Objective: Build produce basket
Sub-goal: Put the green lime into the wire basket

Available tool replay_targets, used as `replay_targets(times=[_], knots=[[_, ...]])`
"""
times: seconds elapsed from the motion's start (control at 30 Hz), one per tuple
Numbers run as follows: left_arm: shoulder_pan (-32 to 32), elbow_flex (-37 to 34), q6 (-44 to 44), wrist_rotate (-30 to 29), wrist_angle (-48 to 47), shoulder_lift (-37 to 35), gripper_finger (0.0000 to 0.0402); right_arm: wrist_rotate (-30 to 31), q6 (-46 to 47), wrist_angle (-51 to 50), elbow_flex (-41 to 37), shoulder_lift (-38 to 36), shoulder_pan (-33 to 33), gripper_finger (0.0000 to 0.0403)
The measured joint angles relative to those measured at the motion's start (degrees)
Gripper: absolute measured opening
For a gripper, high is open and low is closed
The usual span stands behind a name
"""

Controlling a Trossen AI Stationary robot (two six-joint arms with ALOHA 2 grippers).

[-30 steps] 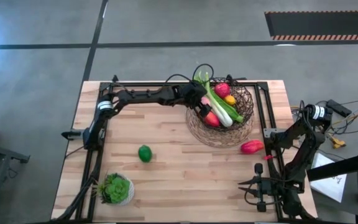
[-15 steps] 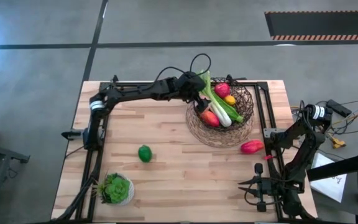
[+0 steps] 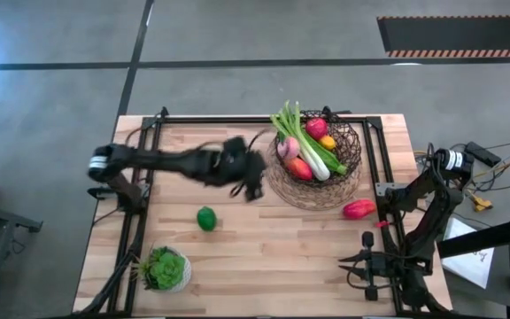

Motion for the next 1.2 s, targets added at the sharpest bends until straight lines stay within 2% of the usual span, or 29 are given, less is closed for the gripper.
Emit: replay_targets(times=[0.1,0.23,0.43,0.5,0.67,0.8,0.93,1.07,1.2], knots=[[-5.0,-8.0,-5.8,-0.7,0.4,-5.6,0.0265,0.6,0.7,0.0,0.0,1.0,-0.4,0.0056],[-9.4,-20.5,-19.2,-0.7,-0.1,-13.9,0.0260,1.8,3.0,0.0,0.0,3.1,-1.3,0.0056],[-12.8,-38.8,-37.3,0.0,-0.1,-26.4,0.0260,1.8,5.9,0.1,-0.1,5.8,-3.6,0.0056],[-12.9,-44.0,-42.3,1.8,-0.1,-30.1,0.0260,1.8,5.9,0.1,-0.1,6.3,-4.4,0.0056],[-12.9,-53.6,-50.5,11.2,0.8,-37.2,0.0260,1.5,5.9,0.2,-0.1,6.2,-6.1,0.0056],[-13.0,-59.7,-53.0,17.2,6.3,-40.3,0.0268,1.4,5.9,0.1,-0.1,5.9,-6.4,0.0056],[-12.9,-65.4,-53.2,22.8,19.3,-41.5,0.0287,1.3,5.9,0.2,-0.1,5.9,-6.4,0.0056],[-12.9,-69.6,-54.5,23.5,31.3,-40.7,0.0302,1.3,5.9,0.4,-0.1,5.9,-6.4,0.0056],[-12.9,-71.1,-56.7,22.2,35.1,-37.4,0.0306,1.3,5.9,0.4,-0.1,5.9,-6.4,0.0056]])
